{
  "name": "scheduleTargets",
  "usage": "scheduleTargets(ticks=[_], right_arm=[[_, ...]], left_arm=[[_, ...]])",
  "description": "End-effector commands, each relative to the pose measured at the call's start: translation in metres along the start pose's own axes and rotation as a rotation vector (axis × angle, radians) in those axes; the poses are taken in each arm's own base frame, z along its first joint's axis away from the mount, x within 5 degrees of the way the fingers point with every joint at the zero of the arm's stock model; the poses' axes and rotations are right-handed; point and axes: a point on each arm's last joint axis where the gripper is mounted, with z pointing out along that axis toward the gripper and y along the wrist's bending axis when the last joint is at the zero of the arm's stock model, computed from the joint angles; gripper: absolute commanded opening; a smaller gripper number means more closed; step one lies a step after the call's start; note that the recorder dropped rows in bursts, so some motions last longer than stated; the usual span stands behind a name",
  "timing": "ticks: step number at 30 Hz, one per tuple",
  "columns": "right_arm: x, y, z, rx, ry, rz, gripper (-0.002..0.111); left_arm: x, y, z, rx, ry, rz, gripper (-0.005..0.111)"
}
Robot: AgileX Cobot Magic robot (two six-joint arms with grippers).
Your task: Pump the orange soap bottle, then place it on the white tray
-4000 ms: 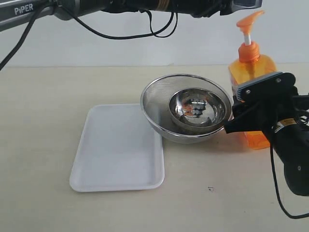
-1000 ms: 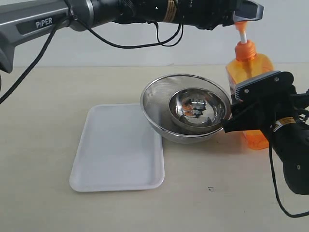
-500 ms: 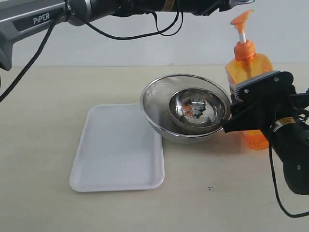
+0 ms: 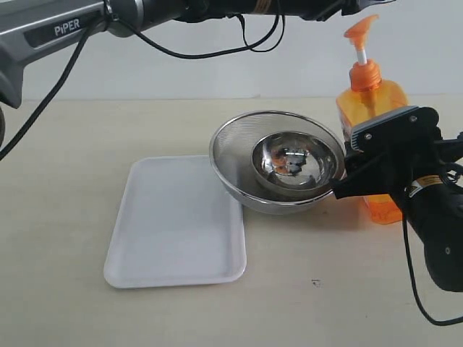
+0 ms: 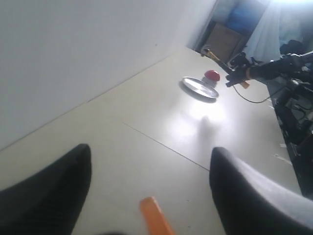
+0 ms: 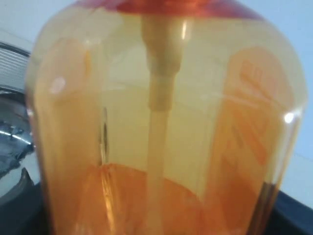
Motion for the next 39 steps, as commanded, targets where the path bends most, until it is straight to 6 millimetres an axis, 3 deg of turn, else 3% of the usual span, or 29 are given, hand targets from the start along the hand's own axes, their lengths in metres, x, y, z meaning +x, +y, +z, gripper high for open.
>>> scheduleTargets(ticks=[1, 3, 8, 12, 21, 33, 39], right_arm=[[-0.011, -0.003, 0.000, 0.018, -0.081, -0.005, 0.000], [-0.011, -0.003, 0.000, 0.018, -0.081, -0.005, 0.000], [-0.011, -0.003, 0.000, 0.018, -0.081, -0.005, 0.000], [-0.011, -0.003, 0.000, 0.017, -0.079, -0.005, 0.000], [-0.011, -0.003, 0.000, 0.017, -0.079, -0.005, 0.000], [-0.010, -0.002, 0.000, 0.005, -0.068, -0.004, 0.000], [-0.010, -0.002, 0.000, 0.003, -0.069, -0.003, 0.000]], left_arm=[[0.000, -0.014, 0.001, 0.097, 0.034, 0.012, 0.061], [-0.001, -0.017, 0.000, 0.125, 0.045, -0.010, 0.053], [-0.018, -0.027, -0.004, 0.162, 0.008, 0.039, 0.005], [-0.031, -0.033, -0.007, 0.177, -0.021, 0.035, 0.005], [-0.022, -0.044, -0.007, 0.290, 0.058, 0.022, 0.005], [0.012, -0.020, 0.009, 0.276, 0.109, -0.019, 0.005], [0.012, -0.008, 0.011, 0.200, 0.075, -0.036, 0.005]])
